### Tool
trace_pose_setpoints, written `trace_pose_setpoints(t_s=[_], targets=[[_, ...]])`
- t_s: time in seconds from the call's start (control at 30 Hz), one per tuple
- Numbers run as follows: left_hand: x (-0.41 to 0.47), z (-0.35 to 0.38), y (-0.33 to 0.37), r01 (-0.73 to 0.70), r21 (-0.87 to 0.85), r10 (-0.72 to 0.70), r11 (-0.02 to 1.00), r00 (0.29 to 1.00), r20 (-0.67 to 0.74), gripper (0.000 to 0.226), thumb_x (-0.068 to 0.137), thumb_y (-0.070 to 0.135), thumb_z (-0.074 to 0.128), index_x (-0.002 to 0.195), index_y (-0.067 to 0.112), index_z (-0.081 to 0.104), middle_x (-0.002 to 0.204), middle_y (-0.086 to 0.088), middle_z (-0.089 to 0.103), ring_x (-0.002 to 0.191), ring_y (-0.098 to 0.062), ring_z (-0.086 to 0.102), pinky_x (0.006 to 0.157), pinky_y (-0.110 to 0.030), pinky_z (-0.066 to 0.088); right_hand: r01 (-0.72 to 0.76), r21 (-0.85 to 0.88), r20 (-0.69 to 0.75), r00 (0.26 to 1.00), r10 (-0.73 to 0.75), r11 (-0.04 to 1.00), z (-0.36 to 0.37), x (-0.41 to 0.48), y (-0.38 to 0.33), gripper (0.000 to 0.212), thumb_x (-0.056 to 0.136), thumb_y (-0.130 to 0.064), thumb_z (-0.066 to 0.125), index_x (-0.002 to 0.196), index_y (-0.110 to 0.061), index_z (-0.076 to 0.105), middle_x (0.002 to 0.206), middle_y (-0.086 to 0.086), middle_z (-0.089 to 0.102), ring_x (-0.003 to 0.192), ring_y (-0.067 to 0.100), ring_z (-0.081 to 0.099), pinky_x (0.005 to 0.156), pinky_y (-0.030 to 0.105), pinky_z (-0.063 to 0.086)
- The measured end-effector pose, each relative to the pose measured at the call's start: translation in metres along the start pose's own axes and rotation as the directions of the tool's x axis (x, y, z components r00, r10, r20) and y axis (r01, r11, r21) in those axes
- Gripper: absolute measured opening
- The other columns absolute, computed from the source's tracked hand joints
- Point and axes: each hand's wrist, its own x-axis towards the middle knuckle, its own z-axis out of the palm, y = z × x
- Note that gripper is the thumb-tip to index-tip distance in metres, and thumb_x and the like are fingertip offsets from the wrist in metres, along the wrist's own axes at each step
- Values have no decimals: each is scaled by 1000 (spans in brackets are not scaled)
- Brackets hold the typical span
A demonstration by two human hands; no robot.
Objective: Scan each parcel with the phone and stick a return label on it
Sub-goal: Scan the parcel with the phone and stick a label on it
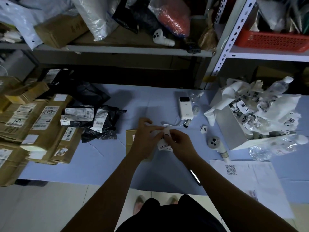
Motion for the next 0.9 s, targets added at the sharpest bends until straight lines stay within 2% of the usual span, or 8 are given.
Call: trace_pose_setpoints(t_s=[0.1, 0.17, 0.3, 0.4, 0.53, 0.67, 0.77, 0.9], targets=[[-3, 0, -4, -36, 77, 32, 996, 998, 58, 15, 91, 16, 72, 105, 13, 76, 108, 7, 66, 101, -8, 61, 93, -33, 51, 36, -108, 28, 999, -34, 994, -2, -2, 2, 11, 100, -14, 61, 106, -14, 70, 92, 1, 73, 79, 4, 67, 70, 18, 52], [-6, 0, -5, 4, 63, -7, 998, 998, 61, 10, 91, 18, 72, 100, 16, 77, 94, 15, 69, 92, -6, 65, 89, -39, 53, 28, -192, 50, 999, -19, 981, -4, -3, 4, 17, 100, -16, 61, 115, -11, 68, 99, 6, 73, 82, 8, 67, 72, 19, 52], [-14, -1, -9, 53, -31, -51, 998, 996, 70, 10, 90, 20, 75, 98, 14, 78, 87, 10, 72, 87, -11, 70, 85, -44, 56, 47, -251, 62, 998, -33, 967, -7, -6, 5, 16, 99, -12, 61, 114, -10, 68, 100, 5, 71, 75, -8, 62, 65, 8, 46], [-19, -2, -7, 154, -117, -144, 981, 985, 92, 17, 88, 27, 77, 101, 17, 80, 92, 7, 76, 92, -9, 71, 90, -40, 57, 56, -265, 89, 995, -33, 963, -8, -9, 4, 14, 100, -13, 60, 111, -12, 69, 101, 4, 72, 76, -7, 63, 66, 12, 49], [-26, -3, -8, 246, -167, -233, 955, 968, 90, 15, 91, 21, 74, 103, 12, 79, 97, 0, 76, 96, -14, 71, 91, -37, 56, 9, -294, 104, 994, 22, 956, -4, -9, 5, 18, 101, -18, 60, 115, -12, 69, 108, 4, 73, 92, 11, 68, 71, 13, 52], [-29, -4, -8, 281, -250, -298, 927, 954, -32, 11, 96, 12, 67, 96, 11, 77, 92, -1, 74, 87, -10, 69, 74, -15, 53, -35, -355, 82, 994, 68, 934, -1, -8, 10, 19, 99, -16, 61, 115, -9, 71, 106, 5, 73, 90, 14, 69, 67, 10, 51], [-25, -11, -11, 240, -287, -286, 928, 949, -130, 11, 96, 13, 66, 99, 14, 77, 92, 4, 74, 80, 4, 65, 68, -7, 48, -114, -346, -4, 993, 121, 931, -9, -6, 17, 18, 97, -14, 63, 112, -10, 72, 102, 4, 74, 87, 16, 70, 77, 30, 59], [-23, -25, -15, 239, -388, -317, 890, 936, -151, 13, 92, 14, 72, 94, 26, 75, 83, 11, 74, 73, 4, 66, 62, -8, 47, -339, -326, -254, 931, 263, 882, -23, -3, 30, 30, 95, -13, 63, 125, -11, 64, 114, 12, 72, 107, 32, 67, 93, 45, 54]])
